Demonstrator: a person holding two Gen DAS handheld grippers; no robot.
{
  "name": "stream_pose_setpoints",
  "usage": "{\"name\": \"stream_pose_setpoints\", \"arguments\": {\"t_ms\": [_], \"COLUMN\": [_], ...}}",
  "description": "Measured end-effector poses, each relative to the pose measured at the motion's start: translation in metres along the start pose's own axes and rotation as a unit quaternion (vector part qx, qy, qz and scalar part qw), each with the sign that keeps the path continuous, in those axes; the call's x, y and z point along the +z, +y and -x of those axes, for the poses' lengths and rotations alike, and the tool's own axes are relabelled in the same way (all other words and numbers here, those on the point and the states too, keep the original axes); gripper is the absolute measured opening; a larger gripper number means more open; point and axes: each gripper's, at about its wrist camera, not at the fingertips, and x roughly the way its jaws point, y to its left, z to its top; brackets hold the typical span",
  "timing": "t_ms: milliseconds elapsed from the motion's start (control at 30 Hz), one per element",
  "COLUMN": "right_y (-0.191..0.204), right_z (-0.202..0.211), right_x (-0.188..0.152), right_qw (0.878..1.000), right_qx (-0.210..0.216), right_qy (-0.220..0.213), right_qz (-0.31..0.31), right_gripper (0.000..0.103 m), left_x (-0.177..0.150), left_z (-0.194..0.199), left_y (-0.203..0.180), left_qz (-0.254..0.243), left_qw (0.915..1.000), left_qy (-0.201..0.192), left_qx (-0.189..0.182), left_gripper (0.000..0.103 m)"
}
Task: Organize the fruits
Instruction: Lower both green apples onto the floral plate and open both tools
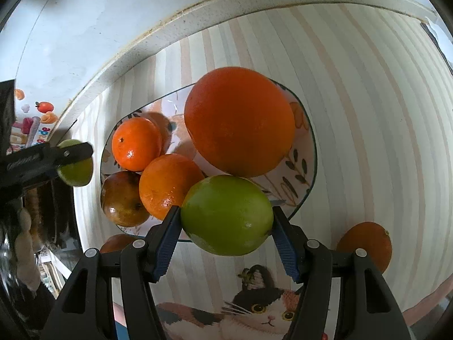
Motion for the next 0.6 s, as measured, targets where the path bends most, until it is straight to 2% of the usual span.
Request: {"name": "stream_pose_setpoints", "arguments": {"t_ms": [300, 433, 533, 600], "right_y": [-0.002, -0.003, -0.006, -0.006], "right_z": [-0.006, -0.010, -0.012, -0.008], "right_x": [0.000, 0.001, 0.003, 0.004], "right_qw": [1.000, 1.000, 1.000, 1.000], "right_qx": [-0.002, -0.002, 0.003, 0.003], "right_qy": [0.001, 0.009, 0.013, 0.007], "right_qz": [-0.004, -0.007, -0.014, -0.011], "right_gripper": [0.066, 0.066, 0.066, 0.069], "left_x": [0.006, 0.004, 0.001, -0.004], "left_z": [-0.024, -0.031, -0.026, -0.020], "left_y": [0.001, 0.003, 0.001, -0.002], "left_qz": [-0.003, 0.014, 0.012, 0.005], "left_qw": [0.9993, 0.9990, 0.9994, 0.9996], "left_qy": [0.031, 0.041, 0.032, 0.023], "left_qx": [0.022, 0.011, 0.007, 0.012], "left_gripper": [0.052, 0.052, 0.057, 0.067]}}
